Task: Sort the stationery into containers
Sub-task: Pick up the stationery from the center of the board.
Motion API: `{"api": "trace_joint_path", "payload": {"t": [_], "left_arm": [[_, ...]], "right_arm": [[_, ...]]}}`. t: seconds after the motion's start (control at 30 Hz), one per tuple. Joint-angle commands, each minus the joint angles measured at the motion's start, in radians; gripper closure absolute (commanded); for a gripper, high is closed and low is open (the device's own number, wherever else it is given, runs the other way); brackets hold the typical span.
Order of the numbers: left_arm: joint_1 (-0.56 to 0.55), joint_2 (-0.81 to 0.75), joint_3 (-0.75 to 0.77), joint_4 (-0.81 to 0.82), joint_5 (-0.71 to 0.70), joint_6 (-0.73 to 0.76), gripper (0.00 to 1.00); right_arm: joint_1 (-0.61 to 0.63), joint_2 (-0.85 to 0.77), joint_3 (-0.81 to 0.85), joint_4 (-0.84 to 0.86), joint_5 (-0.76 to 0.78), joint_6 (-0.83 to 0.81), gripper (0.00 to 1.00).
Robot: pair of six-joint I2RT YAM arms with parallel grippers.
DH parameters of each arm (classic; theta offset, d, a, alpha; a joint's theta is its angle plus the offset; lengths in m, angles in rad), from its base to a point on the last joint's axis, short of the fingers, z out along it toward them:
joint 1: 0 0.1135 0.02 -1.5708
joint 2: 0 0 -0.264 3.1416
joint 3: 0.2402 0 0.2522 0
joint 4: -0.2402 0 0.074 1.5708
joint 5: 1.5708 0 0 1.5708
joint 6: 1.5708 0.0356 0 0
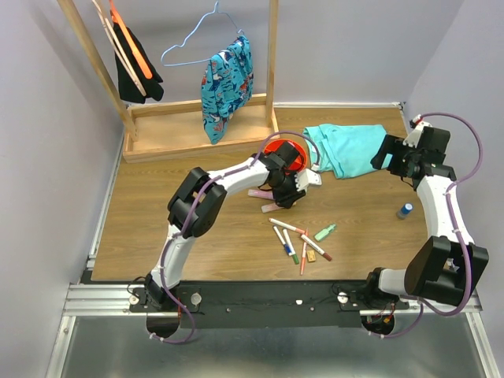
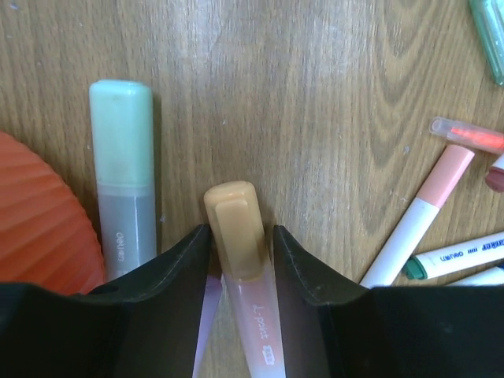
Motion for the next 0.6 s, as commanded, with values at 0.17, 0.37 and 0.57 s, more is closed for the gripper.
{"api": "trace_joint_path", "payload": {"t": [0.17, 0.37, 0.57], "left_arm": [[-0.059, 0.053, -0.006, 0.039, -0.044, -0.041, 0.63], [-0.061, 0.011, -0.037, -0.015, -0.042, -0.011, 0.71], [-0.052, -0.109, 0.027, -0.106, 0.048, -0.006, 0.73]], "right_arm": [[0.004, 0.008, -0.019, 0.016, -0.019, -0.007, 0.07], [0.004, -0.009, -0.018, -0.001, -0.020, -0.021, 0.09], [0.004, -0.033, -0.012, -0.012, -0.015, -0.019, 0.10]]}}
